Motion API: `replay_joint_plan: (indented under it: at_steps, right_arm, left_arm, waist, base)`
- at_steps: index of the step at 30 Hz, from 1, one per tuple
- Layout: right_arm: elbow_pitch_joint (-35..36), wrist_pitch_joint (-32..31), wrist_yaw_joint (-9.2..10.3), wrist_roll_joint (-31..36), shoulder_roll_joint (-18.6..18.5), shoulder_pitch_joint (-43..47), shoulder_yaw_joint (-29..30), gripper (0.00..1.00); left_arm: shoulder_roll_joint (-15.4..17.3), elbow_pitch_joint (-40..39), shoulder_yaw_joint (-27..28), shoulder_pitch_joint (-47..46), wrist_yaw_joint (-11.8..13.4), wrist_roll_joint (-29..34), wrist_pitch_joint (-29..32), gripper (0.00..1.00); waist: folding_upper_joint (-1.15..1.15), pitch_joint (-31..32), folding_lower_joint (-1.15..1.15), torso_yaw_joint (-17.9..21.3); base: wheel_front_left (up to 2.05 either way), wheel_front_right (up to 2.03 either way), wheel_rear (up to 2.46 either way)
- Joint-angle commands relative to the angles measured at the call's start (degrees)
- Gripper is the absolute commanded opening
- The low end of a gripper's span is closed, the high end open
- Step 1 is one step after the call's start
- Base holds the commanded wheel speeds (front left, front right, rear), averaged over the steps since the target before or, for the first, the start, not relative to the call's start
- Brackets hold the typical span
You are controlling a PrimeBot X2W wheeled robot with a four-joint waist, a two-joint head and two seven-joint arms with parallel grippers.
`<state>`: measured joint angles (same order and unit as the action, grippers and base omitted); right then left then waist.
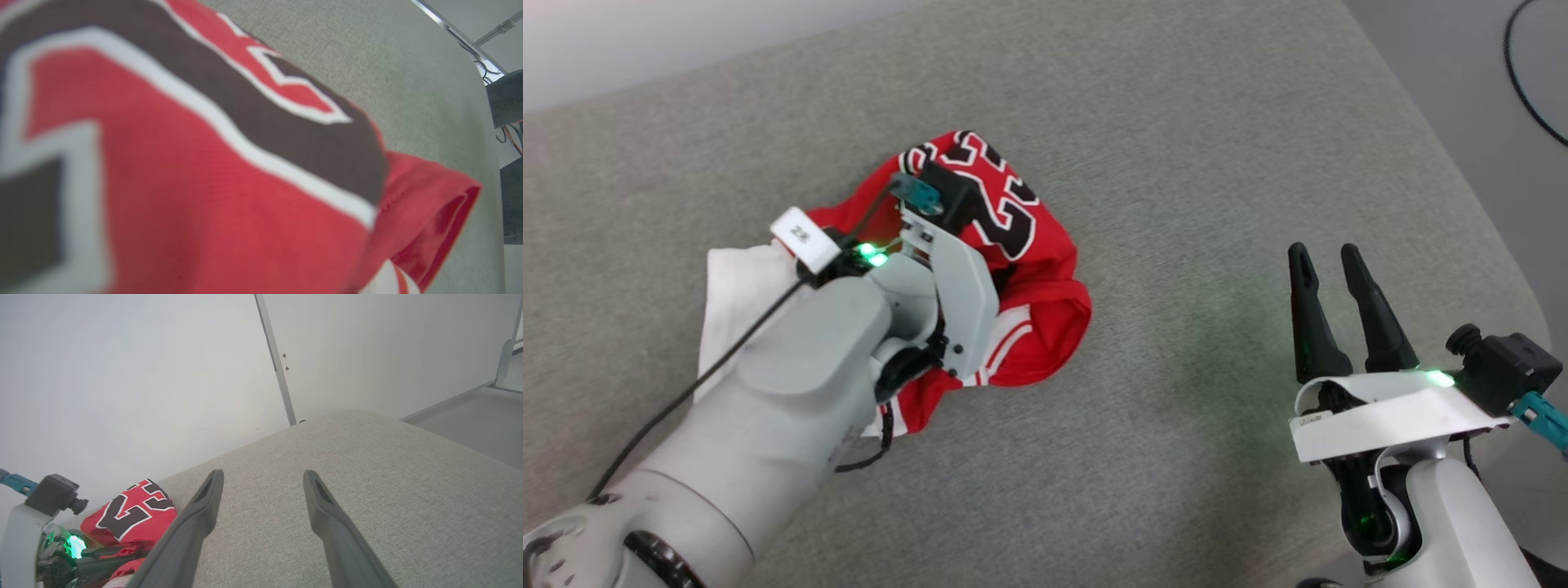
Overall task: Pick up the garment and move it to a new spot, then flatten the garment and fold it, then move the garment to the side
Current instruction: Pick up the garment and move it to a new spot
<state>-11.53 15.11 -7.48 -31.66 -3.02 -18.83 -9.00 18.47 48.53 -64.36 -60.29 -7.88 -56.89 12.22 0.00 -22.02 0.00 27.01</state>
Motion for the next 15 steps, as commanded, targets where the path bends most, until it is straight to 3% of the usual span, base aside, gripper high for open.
replay_joint_plan:
  at_steps: [1, 3, 4, 5, 7, 15]
  right_arm:
    - [-0.2, 0.0, -0.02, 1.0, 0.1, -0.5, 0.5, 1.0]
    - [-0.6, 0.0, -0.02, 2.3, 0.1, -0.7, 0.7, 1.0]
    - [-0.7, 0.0, -0.02, 3.0, 0.1, -0.7, 0.9, 1.0]
    - [-0.9, 0.0, -0.02, 3.5, 0.1, -0.6, 1.0, 1.0]
    - [-1.5, 0.0, -0.02, 4.9, 0.1, -0.1, 1.7, 1.0]
    - [-3.4, 0.0, -0.02, 8.3, -0.5, 1.7, 3.2, 1.0]
  left_arm:
    - [0.4, 1.5, -3.6, 3.8, 0.7, 0.8, 0.4, 0.35]
    - [0.5, 0.4, -4.8, 2.5, 0.7, 0.8, -1.8, 0.53]
    - [0.3, -0.1, -5.0, 1.9, 0.6, 0.2, -3.1, 0.75]
    - [0.2, -0.9, -5.1, 1.3, 0.6, -0.1, -4.4, 0.87]
    - [-0.3, -2.3, -5.8, 0.0, 0.5, -0.3, -7.0, 1.0]
    - [-1.7, -6.6, -6.5, -0.6, 0.5, -3.4, -14.5, 1.0]
  waist:
    - [0.0, 1.5, 0.0, -2.3]
    - [0.0, 2.4, 0.0, -3.9]
    - [0.0, 3.0, 0.0, -4.8]
    - [0.0, 3.6, 0.0, -5.7]
    - [0.0, 5.1, 0.0, -7.8]
    - [0.0, 10.5, 0.0, -14.5]
  base:
    - [0.0, 0.0, 0.0]
    - [0.0, 0.0, 0.0]
    - [0.0, 0.0, 0.0]
    - [0.0, 0.0, 0.0]
    - [0.0, 0.0, 0.0]
    - [0.0, 0.0, 0.0]
